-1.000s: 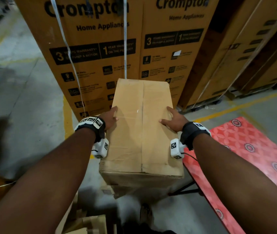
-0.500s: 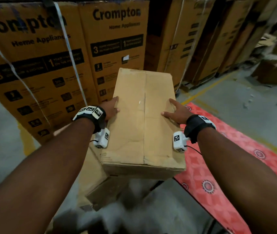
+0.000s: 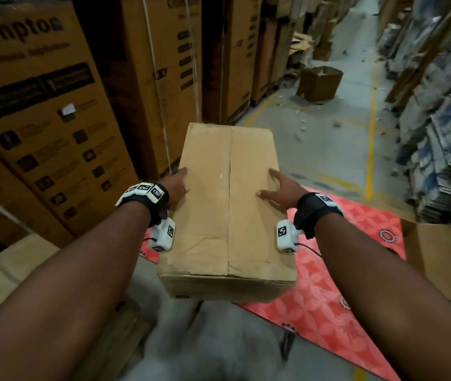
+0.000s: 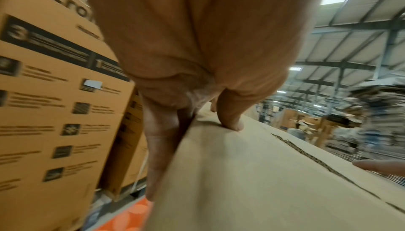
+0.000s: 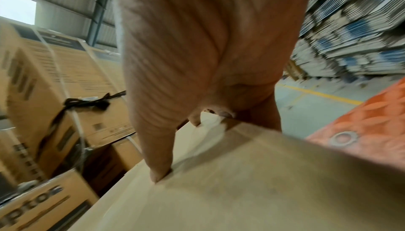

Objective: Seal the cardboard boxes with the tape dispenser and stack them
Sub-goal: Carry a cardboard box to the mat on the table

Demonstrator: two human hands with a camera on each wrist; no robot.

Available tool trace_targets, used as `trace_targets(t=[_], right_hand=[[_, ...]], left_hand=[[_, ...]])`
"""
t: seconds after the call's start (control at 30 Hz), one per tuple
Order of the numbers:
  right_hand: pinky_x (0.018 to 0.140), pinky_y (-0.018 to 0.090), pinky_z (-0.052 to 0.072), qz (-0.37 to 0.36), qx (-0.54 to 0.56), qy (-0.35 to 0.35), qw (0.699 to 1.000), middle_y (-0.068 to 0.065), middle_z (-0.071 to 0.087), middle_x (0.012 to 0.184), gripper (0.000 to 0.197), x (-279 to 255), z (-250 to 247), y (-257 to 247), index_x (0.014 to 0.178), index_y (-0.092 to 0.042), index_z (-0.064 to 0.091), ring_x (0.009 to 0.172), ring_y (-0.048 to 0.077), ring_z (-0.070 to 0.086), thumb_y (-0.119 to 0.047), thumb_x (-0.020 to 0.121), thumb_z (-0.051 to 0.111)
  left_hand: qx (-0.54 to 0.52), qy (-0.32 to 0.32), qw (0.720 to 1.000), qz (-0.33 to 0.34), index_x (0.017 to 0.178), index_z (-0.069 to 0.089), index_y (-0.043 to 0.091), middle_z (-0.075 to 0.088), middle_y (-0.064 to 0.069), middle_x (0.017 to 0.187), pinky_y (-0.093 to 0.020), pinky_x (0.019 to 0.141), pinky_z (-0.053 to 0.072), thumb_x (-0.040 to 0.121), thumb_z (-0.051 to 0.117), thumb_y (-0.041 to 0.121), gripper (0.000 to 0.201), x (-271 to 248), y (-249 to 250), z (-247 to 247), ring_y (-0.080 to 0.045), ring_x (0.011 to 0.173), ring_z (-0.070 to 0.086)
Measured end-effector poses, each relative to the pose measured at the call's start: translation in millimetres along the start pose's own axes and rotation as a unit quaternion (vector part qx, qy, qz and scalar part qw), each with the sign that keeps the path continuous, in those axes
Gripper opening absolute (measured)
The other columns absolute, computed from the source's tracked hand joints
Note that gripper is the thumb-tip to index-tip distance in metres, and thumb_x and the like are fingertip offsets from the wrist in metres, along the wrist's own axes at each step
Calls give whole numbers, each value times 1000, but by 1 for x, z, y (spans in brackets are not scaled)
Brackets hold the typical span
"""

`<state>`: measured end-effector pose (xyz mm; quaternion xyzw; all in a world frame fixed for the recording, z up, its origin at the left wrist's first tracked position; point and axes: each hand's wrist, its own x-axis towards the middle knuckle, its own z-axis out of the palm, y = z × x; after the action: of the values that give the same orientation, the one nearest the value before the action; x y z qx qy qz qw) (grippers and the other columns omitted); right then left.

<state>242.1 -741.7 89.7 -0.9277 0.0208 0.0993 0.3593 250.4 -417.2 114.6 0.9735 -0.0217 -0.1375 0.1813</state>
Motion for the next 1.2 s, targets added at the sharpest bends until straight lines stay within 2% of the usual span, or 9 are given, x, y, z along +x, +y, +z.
trace_targets(t=[0.17, 0.3, 0.4, 0.57, 0.83, 0.9, 0.97, 1.1, 1.2], right_hand=[[114, 35, 35, 55, 5, 22, 998, 3, 40, 156, 98, -18, -23, 56, 158, -23, 19, 137, 24, 45, -47, 82, 77], [113, 34, 35, 84, 11, 38, 996, 4, 40, 156, 97, -28, -29, 81, 157, -21, 20, 137, 25, 44, -45, 82, 76], [113, 34, 35, 106, 21, 48, 993, 5, 40, 155, 96, -29, -29, 94, 157, -23, 21, 137, 26, 44, -44, 82, 77], [109, 32, 37, 141, 28, 69, 987, 5, 43, 154, 91, -30, -21, 103, 156, -22, 26, 135, 27, 46, -41, 83, 77], [111, 32, 35, 135, -23, 67, 988, 9, 37, 157, 86, -31, -7, 93, 156, -19, 24, 138, 29, 44, -42, 88, 71], [117, 33, 26, 111, -44, 76, 990, 14, 16, 164, 83, -36, -4, 92, 154, -19, 31, 146, 30, 29, -40, 86, 74], [121, 40, 18, 69, -105, 44, 991, 15, 3, 165, 85, -41, 0, 92, 153, -22, 36, 151, 34, 12, -44, 82, 77], [121, 54, 14, 42, -172, -56, 983, 11, 2, 166, 98, -62, 2, 96, 156, -31, 27, 151, 41, 2, -56, 76, 78], [123, 47, 16, 71, -115, -51, 990, 8, -11, 166, 107, -77, 4, 103, 157, -34, 19, 153, 34, 7, -61, 73, 79]], left_hand=[[9, 4, 999, 31, 153, 20, 15, 46, -18, 143, -36, 102, 39, 98, 51, 26, 64, 23, 50, 39, -33, 126, 49], [-5, -56, 997, 57, 148, 23, 17, 53, -17, 132, -30, 80, 42, 98, 52, 26, 59, 43, 74, 54, -26, 98, 53], [-3, -63, 997, 53, 152, 15, 19, 48, -8, 138, -33, 91, 40, 98, 52, 29, 66, 50, 85, 64, -28, 118, 51], [4, -92, 994, 51, 155, 7, 21, 36, -15, 152, -35, 103, 39, 97, 53, 32, 75, 59, 89, 80, -33, 132, 43], [16, -109, 993, 42, 156, 0, 22, 35, -20, 151, -37, 100, 41, 100, 48, 23, 73, 59, 86, 89, -35, 130, 45], [51, -114, 991, 39, 155, -3, 22, 12, -25, 158, -41, 106, 38, 101, 46, 24, 73, 48, 90, 93, -40, 139, 30], [105, -122, 986, 49, 155, -5, 19, -16, -22, 158, -51, 116, 23, 100, 46, 31, 76, 32, 92, 105, -45, 146, 4], [156, -157, 970, 99, 153, -14, 14, -29, -17, 155, -59, 117, 5, 94, 52, 48, 94, -4, 92, 123, -45, 142, -23], [177, -177, 960, 129, 152, -17, 12, -32, -16, 154, -57, 116, 4, 88, 58, 55, 108, -18, 85, 127, -41, 141, -26]])
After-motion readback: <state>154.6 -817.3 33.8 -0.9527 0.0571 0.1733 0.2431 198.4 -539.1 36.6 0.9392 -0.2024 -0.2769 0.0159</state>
